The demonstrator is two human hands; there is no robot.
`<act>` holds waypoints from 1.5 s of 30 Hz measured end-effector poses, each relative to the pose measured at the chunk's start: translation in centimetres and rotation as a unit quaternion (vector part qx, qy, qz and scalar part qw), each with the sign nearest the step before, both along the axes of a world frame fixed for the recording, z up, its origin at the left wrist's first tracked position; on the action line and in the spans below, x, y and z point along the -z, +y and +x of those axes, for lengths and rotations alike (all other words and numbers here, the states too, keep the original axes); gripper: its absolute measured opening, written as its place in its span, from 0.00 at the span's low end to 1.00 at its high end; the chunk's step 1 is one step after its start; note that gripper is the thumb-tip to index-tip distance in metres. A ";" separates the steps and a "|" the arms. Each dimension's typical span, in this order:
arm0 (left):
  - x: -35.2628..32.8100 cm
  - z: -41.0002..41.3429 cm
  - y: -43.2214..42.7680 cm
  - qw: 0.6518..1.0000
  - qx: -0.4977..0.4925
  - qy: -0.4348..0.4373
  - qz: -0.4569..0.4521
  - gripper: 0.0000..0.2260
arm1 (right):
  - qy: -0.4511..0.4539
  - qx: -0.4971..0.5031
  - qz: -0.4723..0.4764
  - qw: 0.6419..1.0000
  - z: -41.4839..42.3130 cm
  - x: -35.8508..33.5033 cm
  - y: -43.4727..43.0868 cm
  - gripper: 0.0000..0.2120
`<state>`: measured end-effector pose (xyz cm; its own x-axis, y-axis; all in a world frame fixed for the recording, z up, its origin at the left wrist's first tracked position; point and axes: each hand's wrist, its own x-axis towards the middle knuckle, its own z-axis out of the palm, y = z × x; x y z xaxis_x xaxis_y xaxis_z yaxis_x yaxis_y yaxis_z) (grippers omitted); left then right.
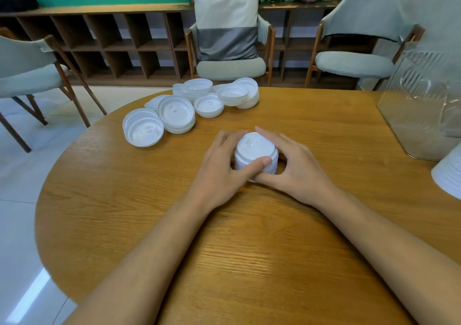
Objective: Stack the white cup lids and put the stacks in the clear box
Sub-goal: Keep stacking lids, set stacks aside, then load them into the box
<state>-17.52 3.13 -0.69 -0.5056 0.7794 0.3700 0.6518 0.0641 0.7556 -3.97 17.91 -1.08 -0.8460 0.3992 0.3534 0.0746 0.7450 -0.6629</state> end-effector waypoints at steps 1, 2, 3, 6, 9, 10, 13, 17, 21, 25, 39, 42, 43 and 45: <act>0.1 -0.2 -0.3 1.000 0.000 0.000 -0.001 0.27 | 0.001 0.003 0.001 1.000 0.0 -0.1 -0.1 0.45; 0.1 -0.4 -0.6 1.000 -0.008 -0.003 0.007 0.26 | 0.001 0.008 0.001 1.000 0.0 -0.2 -0.2 0.44; 0.1 -0.8 -1.1 0.999 -0.025 -0.002 0.021 0.25 | 0.002 0.012 -0.001 1.000 0.0 -0.3 -0.3 0.44; -0.2 -2.4 -2.7 0.992 -0.099 0.061 0.057 0.16 | -0.009 0.013 -0.007 1.000 -0.1 -0.8 -0.9 0.45; 0.0 -5.0 -5.5 0.974 -0.162 0.148 0.056 0.13 | -0.012 0.004 -0.018 1.000 -0.8 -1.2 -1.8 0.45; 0.1 -6.1 -6.5 0.967 -0.181 0.169 0.055 0.13 | -0.009 0.003 -0.027 1.000 -1.1 -1.3 -2.1 0.45; 0.2 -9.0 -8.7 0.956 -0.230 0.179 0.041 0.16 | 0.001 0.000 -0.047 0.999 -2.3 -1.0 -3.1 0.45; 0.1 -10.5 -8.3 0.955 -0.248 0.163 0.003 0.26 | 0.007 -0.005 -0.055 0.998 -3.8 -0.6 -3.8 0.44; 0.1 -12.1 -7.3 0.950 -0.276 0.147 -0.023 0.34 | 0.012 -0.005 -0.045 0.999 -4.4 -0.4 -3.9 0.44; -0.5 -14.4 -6.0 0.938 -0.313 0.145 -0.044 0.36 | 0.017 -0.008 -0.036 0.999 -4.7 -0.1 -3.9 0.44; -3.5 -20.8 -1.5 0.930 -0.211 0.105 -0.281 0.38 | 0.015 -0.013 -0.050 0.999 -4.6 -0.1 -3.8 0.44; -3.5 -19.9 -1.8 0.930 -0.202 0.111 -0.286 0.35 | 0.010 -0.012 -0.049 0.999 -4.7 -0.1 -3.7 0.44; -3.5 -19.4 -1.9 0.930 -0.198 0.116 -0.287 0.34 | 0.010 -0.012 -0.050 0.999 -4.6 0.0 -3.8 0.44; -3.6 -18.0 -2.1 0.929 -0.192 0.123 -0.292 0.33 | 0.011 -0.008 -0.053 0.999 -4.5 0.0 -3.8 0.44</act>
